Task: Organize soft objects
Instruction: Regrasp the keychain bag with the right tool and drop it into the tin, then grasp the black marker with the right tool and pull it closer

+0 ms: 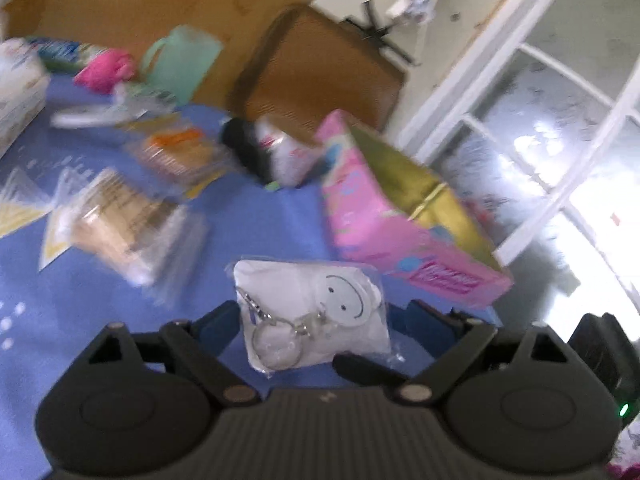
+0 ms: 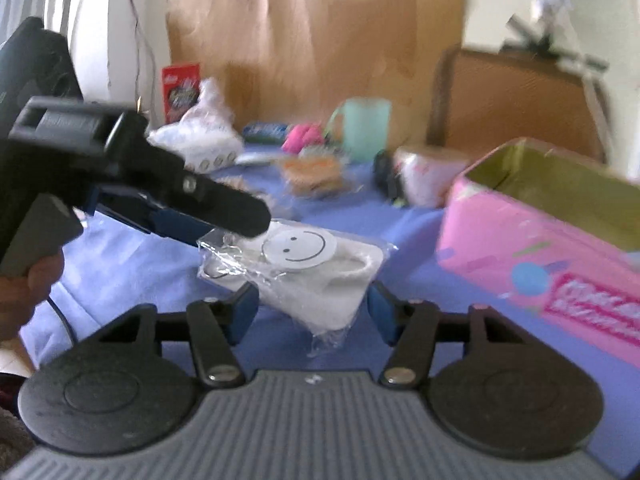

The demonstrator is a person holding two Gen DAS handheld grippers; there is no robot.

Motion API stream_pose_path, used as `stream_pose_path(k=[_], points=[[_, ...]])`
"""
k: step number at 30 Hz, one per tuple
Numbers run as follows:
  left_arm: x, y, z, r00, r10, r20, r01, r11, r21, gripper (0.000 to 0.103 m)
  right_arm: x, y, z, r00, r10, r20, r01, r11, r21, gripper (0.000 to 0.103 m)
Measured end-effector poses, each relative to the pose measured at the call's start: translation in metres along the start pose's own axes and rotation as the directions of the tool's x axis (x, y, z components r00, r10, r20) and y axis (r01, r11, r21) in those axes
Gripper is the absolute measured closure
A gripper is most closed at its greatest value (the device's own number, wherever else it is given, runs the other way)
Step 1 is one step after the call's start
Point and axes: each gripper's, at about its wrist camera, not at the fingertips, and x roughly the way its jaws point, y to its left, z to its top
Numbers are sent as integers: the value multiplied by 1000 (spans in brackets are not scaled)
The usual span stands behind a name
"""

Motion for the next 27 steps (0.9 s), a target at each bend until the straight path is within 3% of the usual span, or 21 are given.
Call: stream_pose_path(k=[4, 8, 12, 13, 15, 16, 18, 20, 22, 24, 27], points=[[9, -33, 22, 998, -46, 46, 41, 994, 102, 9, -27, -1, 6, 983, -132, 130, 141, 988, -58, 41], [40, -70, 58, 992, -100, 74, 84, 977, 198, 9, -38, -19, 20, 932, -283, 225, 305, 950, -71, 41], [86, -102, 84, 988, -139, 73, 116, 960, 253, 5, -32, -60, 30, 882, -408, 234, 421, 907, -5, 37], [98, -107, 87, 989, -135, 69, 113, 960, 257, 5, -27, -70, 30, 859, -464, 216, 472, 882, 17, 30], [114, -112, 87, 992, -106, 66, 86, 963, 254, 5, -17, -86, 28, 794, -586, 158, 586, 809, 56, 30], [116, -111, 86, 993, -98, 67, 78, 966, 248, 5, -17, -94, 27, 781, -611, 128, 604, 792, 89, 30], [110, -101, 81, 992, -109, 71, 90, 969, 230, 5, -27, -105, 21, 802, -583, 126, 559, 809, 182, 31], [97, -87, 75, 992, -100, 80, 79, 970, 228, 5, -34, -104, 19, 816, -559, 150, 528, 825, 200, 39], [76, -66, 69, 991, -83, 103, 59, 974, 217, 3, -34, -97, 24, 827, -537, 166, 511, 841, 176, 65], [54, -42, 61, 990, -56, 129, 31, 980, 195, 3, -32, -90, 35, 870, -462, 174, 436, 884, 169, 79], [21, -4, 45, 989, -11, 148, -8, 992, 129, 3, -17, -84, 63, 947, -280, 159, 255, 954, 158, 83]])
